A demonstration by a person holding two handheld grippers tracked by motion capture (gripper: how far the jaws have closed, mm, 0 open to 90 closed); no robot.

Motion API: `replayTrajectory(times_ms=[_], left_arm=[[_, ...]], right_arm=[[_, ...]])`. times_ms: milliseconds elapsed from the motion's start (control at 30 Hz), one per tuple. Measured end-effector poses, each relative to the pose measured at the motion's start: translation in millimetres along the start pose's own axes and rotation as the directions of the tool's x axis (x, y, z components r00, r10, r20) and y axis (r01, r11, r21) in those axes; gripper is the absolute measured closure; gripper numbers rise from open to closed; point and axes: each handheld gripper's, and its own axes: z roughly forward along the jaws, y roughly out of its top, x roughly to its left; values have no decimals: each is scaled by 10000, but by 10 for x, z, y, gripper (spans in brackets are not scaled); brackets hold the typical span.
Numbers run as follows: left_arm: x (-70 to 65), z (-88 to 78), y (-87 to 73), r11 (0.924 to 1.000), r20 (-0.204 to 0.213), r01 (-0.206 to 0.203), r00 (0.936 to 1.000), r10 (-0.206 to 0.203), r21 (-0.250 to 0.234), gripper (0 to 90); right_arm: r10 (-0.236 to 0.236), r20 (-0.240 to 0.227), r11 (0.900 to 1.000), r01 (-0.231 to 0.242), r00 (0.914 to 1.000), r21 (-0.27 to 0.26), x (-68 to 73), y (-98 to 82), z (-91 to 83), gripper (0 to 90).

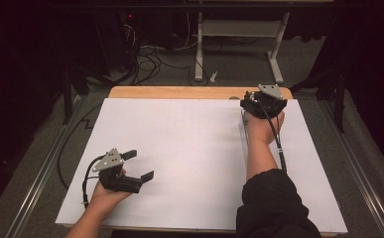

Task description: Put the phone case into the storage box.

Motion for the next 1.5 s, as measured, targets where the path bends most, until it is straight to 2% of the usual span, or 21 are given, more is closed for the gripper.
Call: replayTrajectory(times_ms=[633, 833, 1100, 1233, 1500], left_arm=[[-4, 7, -3, 10000, -22, -31, 10000, 31, 67, 1], [1, 2, -3, 10000, -31, -32, 10000, 33, 61, 1], [-1, 8, -4, 9999, -37, -10, 10000, 10, 100, 1], [0, 17, -5, 9998, -44, -41, 10000, 41, 178, 1], [1, 31, -7, 9996, -81, -36, 10000, 38, 298, 1]], right_arm=[[-141, -118, 9999, 140, 9998, -87, -5, 1, 33, 110], [-163, -274, 9999, 162, 9995, -41, -14, 5, 49, 91], [33, -667, 9999, -22, 9978, 155, -54, -5, 82, 2], [-26, -933, 9999, 36, 9956, 107, -78, 11, 61, 1], [-25, -1159, 10000, 34, 9933, 74, -143, 40, -22, 0]])
